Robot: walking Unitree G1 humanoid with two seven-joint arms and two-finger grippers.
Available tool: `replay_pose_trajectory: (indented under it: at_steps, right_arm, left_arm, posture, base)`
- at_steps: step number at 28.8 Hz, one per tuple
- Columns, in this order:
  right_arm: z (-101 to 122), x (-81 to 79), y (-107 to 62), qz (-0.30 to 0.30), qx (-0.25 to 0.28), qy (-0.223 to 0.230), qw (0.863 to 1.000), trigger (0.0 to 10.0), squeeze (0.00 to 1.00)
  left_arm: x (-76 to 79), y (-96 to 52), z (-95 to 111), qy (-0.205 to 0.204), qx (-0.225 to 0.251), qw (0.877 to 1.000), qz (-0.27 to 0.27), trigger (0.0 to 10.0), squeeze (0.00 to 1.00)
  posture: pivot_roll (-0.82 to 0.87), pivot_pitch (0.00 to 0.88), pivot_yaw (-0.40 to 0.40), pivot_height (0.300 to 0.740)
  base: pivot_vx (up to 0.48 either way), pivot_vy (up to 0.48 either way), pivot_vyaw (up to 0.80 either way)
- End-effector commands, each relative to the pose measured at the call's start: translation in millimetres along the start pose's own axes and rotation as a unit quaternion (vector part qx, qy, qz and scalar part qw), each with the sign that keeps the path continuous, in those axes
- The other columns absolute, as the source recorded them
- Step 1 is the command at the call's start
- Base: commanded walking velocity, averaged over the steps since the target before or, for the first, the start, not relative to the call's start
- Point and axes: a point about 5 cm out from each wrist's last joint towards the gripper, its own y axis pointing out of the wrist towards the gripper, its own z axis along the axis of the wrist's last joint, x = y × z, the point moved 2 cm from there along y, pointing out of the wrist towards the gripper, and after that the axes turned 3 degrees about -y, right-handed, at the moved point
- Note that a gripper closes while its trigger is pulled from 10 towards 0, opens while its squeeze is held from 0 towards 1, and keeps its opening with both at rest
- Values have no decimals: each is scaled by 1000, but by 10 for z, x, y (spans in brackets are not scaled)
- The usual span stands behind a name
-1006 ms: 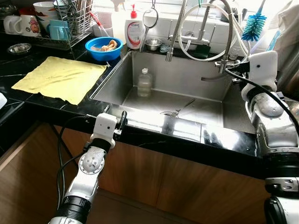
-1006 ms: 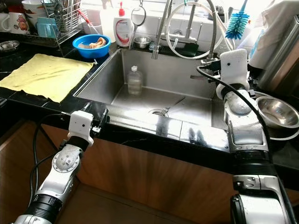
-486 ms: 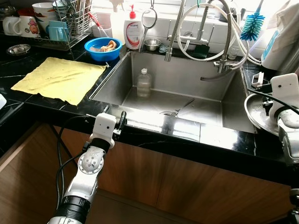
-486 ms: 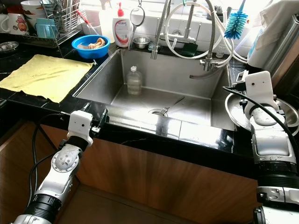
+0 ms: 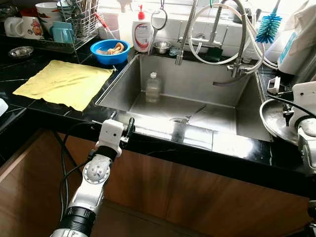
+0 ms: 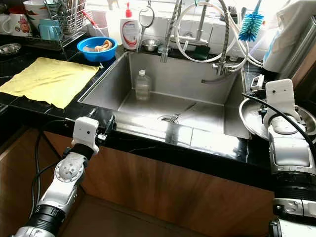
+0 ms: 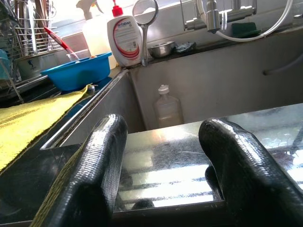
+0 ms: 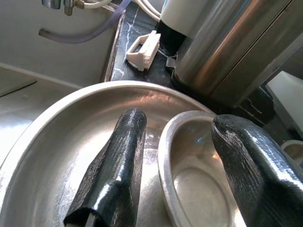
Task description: Kitchen organization
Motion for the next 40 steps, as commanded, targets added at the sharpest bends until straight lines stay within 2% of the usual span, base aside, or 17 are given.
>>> replay_pose_trajectory:
  at_steps: [1, 20, 25, 26, 40]
  right_arm:
    - [-82, -9, 7, 2, -16, 10, 1000, 10000, 0]
    - [-221, -67, 27, 3, -37, 21, 999, 10000, 0]
    - [-259, -150, 33, 10, -44, 23, 999, 10000, 0]
    - [-260, -157, 32, 10, -44, 23, 999, 0, 0]
    - [-238, -194, 38, 12, -35, 28, 999, 0, 0]
  left_arm:
    - [24, -56, -175, -2, -46, 999, -6, 10000, 0]
    - [25, -62, -174, -1, -45, 999, -8, 10000, 0]
    - [14, -57, -169, 0, -44, 999, -7, 10000, 0]
    - [12, -57, -169, 1, -44, 999, -7, 10000, 0]
    - [-3, -49, -158, 4, -42, 999, -8, 10000, 0]
  posture:
    - [-25, 0, -24, 740]
    - [-23, 0, -20, 740]
    - [-15, 0, -20, 740]
    - [-15, 0, -20, 740]
    - [-7, 0, -17, 740]
  base:
    - [0, 0, 0]
    - [0, 0, 0]
    - [0, 0, 0]
    - [0, 0, 0]
    - [0, 0, 0]
